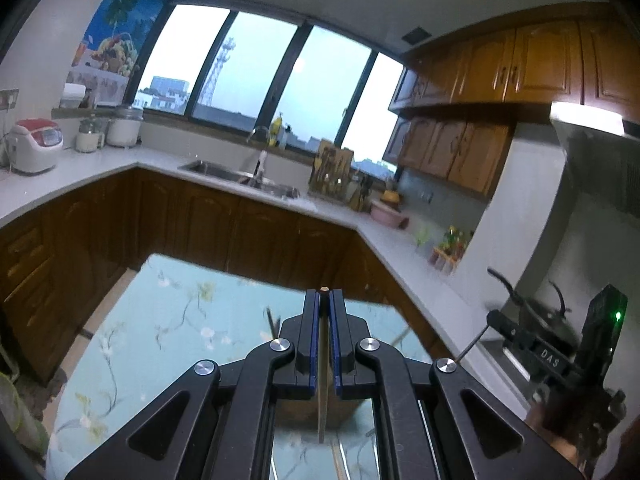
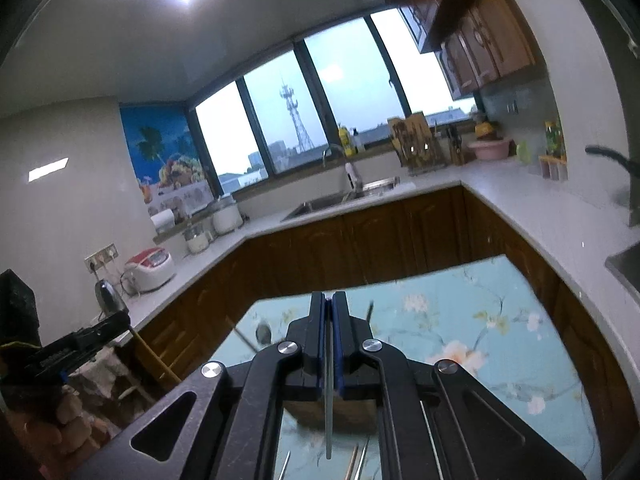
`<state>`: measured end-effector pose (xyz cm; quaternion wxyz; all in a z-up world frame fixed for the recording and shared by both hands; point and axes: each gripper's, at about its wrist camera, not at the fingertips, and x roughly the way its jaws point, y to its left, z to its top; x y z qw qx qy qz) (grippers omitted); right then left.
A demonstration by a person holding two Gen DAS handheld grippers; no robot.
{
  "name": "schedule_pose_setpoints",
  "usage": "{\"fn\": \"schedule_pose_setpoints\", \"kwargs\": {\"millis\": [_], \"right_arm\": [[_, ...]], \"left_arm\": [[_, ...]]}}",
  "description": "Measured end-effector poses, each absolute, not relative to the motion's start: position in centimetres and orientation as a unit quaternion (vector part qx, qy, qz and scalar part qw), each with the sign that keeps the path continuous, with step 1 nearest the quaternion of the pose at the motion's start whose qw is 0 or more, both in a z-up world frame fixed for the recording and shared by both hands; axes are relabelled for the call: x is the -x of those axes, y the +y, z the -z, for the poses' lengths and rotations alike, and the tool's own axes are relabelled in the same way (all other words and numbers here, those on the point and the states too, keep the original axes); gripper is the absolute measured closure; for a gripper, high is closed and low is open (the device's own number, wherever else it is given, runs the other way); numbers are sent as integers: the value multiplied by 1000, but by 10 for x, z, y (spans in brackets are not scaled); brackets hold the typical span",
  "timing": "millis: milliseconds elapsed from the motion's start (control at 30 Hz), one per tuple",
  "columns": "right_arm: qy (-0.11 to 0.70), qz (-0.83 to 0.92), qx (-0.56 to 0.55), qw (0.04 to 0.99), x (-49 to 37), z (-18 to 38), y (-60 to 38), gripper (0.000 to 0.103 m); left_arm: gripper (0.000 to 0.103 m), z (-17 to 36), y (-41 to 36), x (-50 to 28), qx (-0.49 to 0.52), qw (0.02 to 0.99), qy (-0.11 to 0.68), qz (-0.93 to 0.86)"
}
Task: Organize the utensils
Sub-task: 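Lift both chopsticks upright and carry them over the wooden caddy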
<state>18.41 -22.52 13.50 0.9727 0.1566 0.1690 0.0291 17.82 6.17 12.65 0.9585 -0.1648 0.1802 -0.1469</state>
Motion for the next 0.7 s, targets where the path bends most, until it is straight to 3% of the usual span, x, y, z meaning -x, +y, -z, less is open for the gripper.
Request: {"fn": "schedule_pose_setpoints", "kwargs": {"millis": [333, 700], "right_arm": [[124, -12, -122, 985, -226, -154, -217, 99], [139, 2, -129, 982, -259, -112, -224, 99]], "left_arm": [[99, -105, 57, -232, 173, 965, 153, 125], [100, -49, 36, -279, 173, 962, 184, 101]]}}
